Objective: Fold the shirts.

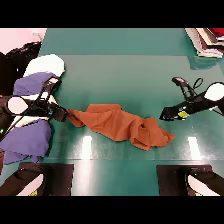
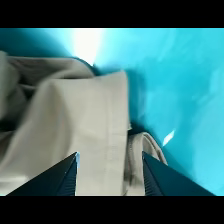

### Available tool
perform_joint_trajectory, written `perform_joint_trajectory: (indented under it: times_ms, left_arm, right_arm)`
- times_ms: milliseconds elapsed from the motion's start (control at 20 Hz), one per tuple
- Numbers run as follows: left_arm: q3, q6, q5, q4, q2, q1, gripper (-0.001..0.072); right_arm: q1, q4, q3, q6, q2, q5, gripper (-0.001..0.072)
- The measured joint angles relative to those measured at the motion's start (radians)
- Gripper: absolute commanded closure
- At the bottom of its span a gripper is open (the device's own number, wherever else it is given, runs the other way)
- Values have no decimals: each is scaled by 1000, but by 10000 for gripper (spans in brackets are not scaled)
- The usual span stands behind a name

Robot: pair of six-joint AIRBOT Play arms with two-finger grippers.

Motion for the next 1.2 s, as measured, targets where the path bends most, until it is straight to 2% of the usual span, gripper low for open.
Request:
perform_joint_trajectory:
  times_ms: [150, 350, 450, 500, 550, 600, 650, 900, 1200]
  left_arm:
    - [0, -20, 16, 2, 0, 0, 409]
    - [0, -37, 20, 3, 0, 0, 409]
    - [0, -45, 18, 3, 0, 0, 408]
    - [0, -51, 13, 3, 0, 0, 407]
    - [-1, -61, 6, 8, 0, 0, 406]
    - [-1, -84, 3, 18, 0, 0, 360]
    - [-1, -109, 0, 32, 0, 0, 257]
    - [-1, -241, 10, 106, -6, 0, 261]
    - [-1, -269, 46, 95, -130, 0, 262]
  right_arm:
    - [-58, 76, -26, -72, -114, -41, 243]
    - [-31, 122, 14, -116, -270, -72, 243]
    - [-1, 132, 49, -125, -333, -77, 290]
    - [13, 139, 66, -129, -357, -70, 369]
    - [24, 142, 77, -134, -376, -65, 491]
    - [35, 142, 86, -140, -391, -64, 579]
    - [42, 141, 92, -146, -401, -63, 627]
    - [57, 145, 105, -161, -422, -49, 644]
    - [60, 135, 107, -164, -389, -42, 665]
